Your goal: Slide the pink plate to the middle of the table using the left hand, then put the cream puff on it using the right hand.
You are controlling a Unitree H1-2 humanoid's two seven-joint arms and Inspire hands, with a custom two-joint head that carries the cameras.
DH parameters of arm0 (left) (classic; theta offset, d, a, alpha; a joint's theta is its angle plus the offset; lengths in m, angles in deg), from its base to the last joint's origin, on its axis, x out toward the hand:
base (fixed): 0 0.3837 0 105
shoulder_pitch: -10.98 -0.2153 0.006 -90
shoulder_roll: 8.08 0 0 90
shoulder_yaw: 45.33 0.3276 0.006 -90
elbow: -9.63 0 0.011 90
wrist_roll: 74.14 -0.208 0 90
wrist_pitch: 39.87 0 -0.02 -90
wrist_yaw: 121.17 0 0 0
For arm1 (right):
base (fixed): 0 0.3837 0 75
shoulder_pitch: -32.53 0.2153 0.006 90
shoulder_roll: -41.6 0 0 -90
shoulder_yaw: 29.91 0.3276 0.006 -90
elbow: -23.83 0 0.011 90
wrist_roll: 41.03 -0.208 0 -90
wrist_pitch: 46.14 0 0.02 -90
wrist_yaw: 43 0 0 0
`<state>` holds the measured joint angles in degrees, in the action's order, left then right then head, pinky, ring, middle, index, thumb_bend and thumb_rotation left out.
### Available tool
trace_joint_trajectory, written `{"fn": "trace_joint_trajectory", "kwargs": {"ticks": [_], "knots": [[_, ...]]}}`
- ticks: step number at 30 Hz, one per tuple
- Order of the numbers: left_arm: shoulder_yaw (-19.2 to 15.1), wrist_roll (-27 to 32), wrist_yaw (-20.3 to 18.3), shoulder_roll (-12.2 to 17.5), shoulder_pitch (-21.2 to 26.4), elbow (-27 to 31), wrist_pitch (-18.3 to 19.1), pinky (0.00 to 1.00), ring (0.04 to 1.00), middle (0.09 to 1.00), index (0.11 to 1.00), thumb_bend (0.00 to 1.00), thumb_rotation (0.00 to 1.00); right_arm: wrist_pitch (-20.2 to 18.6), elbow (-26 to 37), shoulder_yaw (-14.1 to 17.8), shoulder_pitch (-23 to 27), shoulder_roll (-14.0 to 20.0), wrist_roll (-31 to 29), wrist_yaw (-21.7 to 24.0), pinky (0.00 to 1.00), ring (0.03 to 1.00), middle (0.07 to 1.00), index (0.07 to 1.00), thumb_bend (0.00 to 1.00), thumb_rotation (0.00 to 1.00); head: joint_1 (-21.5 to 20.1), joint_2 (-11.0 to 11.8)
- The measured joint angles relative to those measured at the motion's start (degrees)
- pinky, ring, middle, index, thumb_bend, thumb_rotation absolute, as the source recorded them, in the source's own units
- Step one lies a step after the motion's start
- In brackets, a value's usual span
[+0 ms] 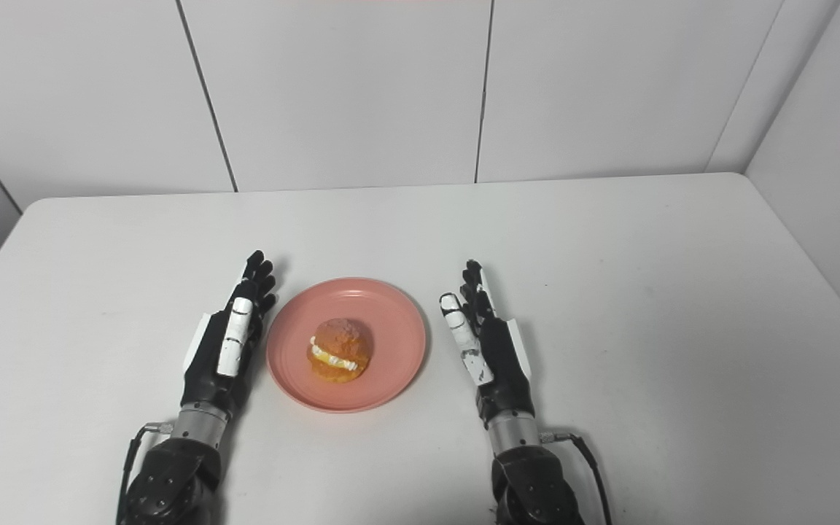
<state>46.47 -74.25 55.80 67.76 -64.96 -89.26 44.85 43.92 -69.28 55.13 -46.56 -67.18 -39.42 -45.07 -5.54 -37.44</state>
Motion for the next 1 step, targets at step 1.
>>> {"fn": "trace_joint_trajectory", "kwargs": {"ticks": [1], "knots": [[-0.14,-0.21,0.55,-0.11,0.01,-0.01,0.0,1.0,1.0,1.0,1.0,0.65,1.0,0.0,-0.13,-0.01,0.05,0.06,0.24,-0.03,1.0,1.0,1.0,0.989,0.59,0.9,0.0,0.0]]}}
